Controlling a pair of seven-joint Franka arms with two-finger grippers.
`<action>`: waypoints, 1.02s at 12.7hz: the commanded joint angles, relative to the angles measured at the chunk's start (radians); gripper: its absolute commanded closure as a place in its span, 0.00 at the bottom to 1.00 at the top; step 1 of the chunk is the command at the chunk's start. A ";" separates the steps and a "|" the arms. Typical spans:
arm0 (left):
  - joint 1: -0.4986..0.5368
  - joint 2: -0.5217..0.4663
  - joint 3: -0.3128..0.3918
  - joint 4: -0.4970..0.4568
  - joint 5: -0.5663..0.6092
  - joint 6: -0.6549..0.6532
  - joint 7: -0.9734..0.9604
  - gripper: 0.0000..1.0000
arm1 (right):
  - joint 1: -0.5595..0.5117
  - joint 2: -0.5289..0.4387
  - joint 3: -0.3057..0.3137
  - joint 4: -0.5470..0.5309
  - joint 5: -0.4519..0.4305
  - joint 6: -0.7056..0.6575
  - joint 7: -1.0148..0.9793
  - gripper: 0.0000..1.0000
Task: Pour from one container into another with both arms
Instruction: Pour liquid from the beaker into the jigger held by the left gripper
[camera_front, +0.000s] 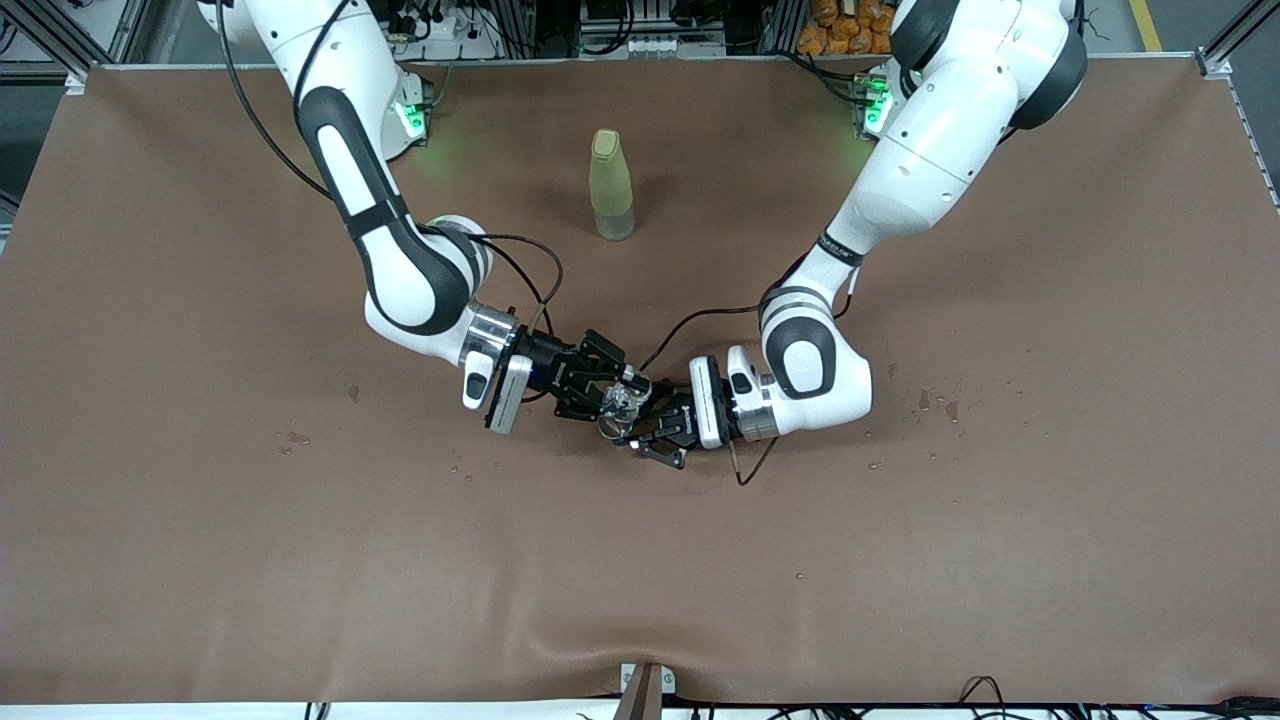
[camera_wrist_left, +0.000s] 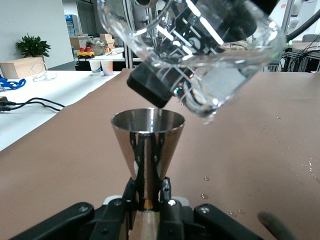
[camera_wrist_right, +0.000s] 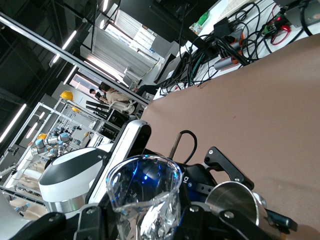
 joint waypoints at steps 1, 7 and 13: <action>-0.017 0.012 0.009 0.025 -0.032 0.016 0.000 1.00 | -0.004 0.012 0.001 0.013 0.024 0.002 0.074 0.96; -0.017 0.012 0.008 0.025 -0.032 0.016 0.000 1.00 | -0.017 0.011 0.000 0.014 0.028 0.000 0.257 0.98; -0.017 0.012 0.008 0.025 -0.034 0.019 0.000 1.00 | -0.007 0.012 0.000 0.014 0.030 0.000 0.421 1.00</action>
